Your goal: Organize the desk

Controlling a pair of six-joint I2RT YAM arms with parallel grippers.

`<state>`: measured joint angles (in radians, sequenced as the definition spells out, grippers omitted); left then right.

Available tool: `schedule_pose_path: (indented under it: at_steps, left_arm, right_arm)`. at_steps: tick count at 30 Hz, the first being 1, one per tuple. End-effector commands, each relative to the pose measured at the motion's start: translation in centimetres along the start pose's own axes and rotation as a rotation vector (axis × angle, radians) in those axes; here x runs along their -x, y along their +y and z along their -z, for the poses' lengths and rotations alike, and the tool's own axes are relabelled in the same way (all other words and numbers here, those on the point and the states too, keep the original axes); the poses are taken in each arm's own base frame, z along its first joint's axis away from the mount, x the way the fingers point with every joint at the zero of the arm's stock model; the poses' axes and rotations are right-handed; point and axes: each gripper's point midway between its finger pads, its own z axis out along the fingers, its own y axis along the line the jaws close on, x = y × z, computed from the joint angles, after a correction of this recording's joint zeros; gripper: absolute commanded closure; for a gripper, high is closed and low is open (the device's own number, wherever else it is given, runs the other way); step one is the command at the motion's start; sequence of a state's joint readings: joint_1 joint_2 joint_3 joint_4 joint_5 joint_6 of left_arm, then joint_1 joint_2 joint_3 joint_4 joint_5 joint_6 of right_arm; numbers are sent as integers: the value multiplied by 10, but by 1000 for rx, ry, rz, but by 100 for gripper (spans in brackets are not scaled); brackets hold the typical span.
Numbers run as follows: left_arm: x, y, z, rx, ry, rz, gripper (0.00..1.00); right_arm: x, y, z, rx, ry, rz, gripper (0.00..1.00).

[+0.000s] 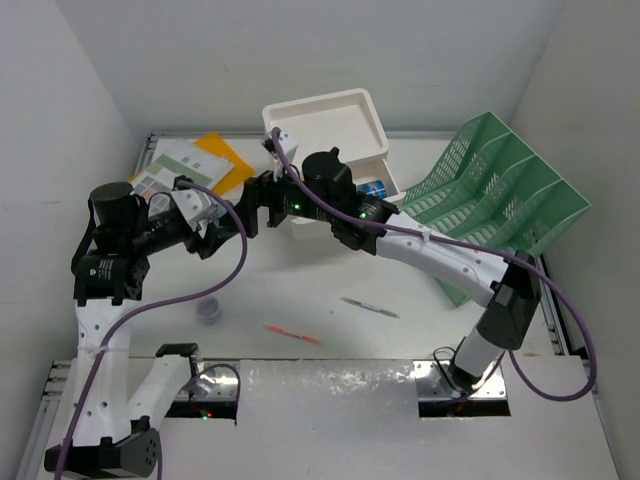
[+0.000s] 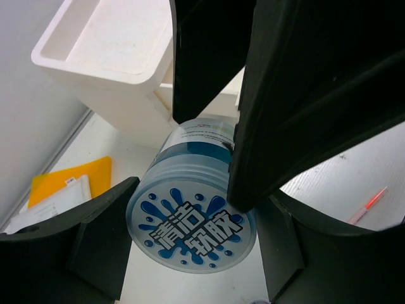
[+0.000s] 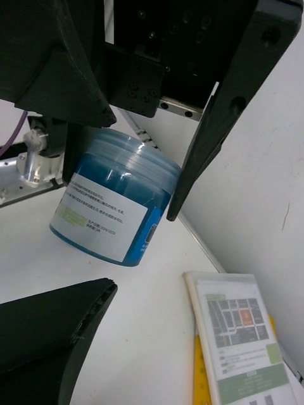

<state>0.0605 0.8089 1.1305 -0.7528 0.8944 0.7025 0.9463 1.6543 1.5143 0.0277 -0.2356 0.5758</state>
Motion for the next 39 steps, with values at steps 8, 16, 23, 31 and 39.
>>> schedule_pose_path:
  at_steps: [8, 16, 23, 31, 39]
  left_arm:
    - [20, 16, 1, 64, -64, -111, 100]
    - [18, 32, 1, 128, -50, -149, 100]
    - [16, 35, 0, 139, -41, -173, 100]
    - [8, 43, 1, 172, -6, -196, 67]
    - [-4, 12, 4, 31, 38, -219, 1]
  right_arm:
    - [18, 9, -30, 10, -89, -83, 1]
    - [1, 17, -48, 52, -32, -125, 14]
    - [-8, 20, -55, 90, 5, -152, 52]
    - [-15, 19, -54, 88, 30, -143, 100]
    - [7, 16, -35, 46, -24, -49, 100]
